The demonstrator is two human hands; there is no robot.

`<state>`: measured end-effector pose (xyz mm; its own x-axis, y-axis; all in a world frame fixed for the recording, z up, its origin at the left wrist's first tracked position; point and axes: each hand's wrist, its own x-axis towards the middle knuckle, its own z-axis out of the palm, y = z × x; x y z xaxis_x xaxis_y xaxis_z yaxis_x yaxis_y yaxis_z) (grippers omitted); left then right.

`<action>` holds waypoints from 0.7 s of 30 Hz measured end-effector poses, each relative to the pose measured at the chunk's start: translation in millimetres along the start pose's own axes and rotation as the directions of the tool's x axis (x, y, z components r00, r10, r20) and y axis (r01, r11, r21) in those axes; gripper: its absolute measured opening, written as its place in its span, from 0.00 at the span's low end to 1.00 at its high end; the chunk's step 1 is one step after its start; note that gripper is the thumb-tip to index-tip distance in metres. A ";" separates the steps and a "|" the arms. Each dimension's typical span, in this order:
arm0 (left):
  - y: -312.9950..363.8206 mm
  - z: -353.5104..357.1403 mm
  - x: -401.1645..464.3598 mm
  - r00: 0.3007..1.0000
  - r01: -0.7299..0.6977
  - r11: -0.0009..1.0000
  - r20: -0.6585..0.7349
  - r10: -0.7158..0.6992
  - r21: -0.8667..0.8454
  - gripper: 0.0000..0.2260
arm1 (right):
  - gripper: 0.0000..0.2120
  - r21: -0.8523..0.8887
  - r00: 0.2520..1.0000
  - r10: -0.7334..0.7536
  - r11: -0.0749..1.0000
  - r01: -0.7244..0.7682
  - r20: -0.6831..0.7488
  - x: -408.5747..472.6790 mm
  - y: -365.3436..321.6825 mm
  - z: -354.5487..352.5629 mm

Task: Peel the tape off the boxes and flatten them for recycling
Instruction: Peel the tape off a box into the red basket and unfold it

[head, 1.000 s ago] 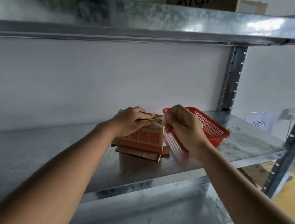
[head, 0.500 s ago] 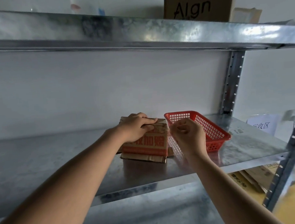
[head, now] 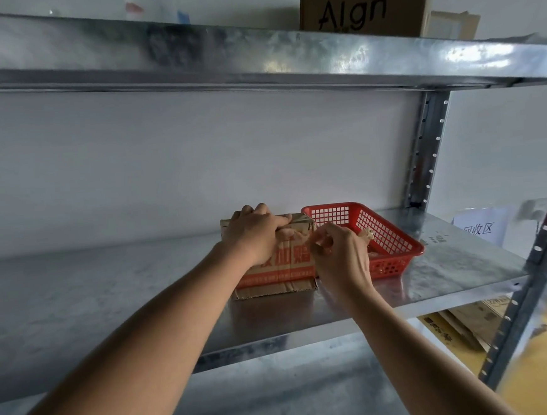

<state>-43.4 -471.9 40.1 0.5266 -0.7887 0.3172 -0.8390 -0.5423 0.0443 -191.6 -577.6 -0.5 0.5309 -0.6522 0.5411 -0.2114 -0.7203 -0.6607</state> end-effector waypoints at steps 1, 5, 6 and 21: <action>0.1 0.1 0.8 1.000 0.005 1.000 0.006 -0.005 -0.011 0.19 | 0.08 0.013 0.999 0.013 1.000 -0.013 0.035 0.0 2.4 0.4; -0.9 -1.5 0.7 1.000 0.007 0.999 0.030 -0.006 -0.031 0.20 | 0.11 0.107 0.992 0.062 0.991 -0.074 0.109 -1.1 7.4 -1.5; -0.6 -2.2 0.3 0.999 0.006 1.000 0.032 -0.005 -0.030 0.20 | 0.11 0.125 0.993 0.060 0.989 -0.073 0.103 -1.8 6.0 -2.5; 9.7 2.6 -1.6 0.999 0.040 0.999 0.008 -0.040 0.009 0.19 | 0.07 0.113 0.989 -0.023 0.993 0.040 -0.143 0.9 10.7 -21.4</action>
<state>-52.0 -476.6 37.5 0.5609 -0.7686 0.3076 -0.8160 -0.5760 0.0487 -210.9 -591.0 4.0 0.4130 -0.6623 0.6251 -0.0962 -0.7143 -0.6932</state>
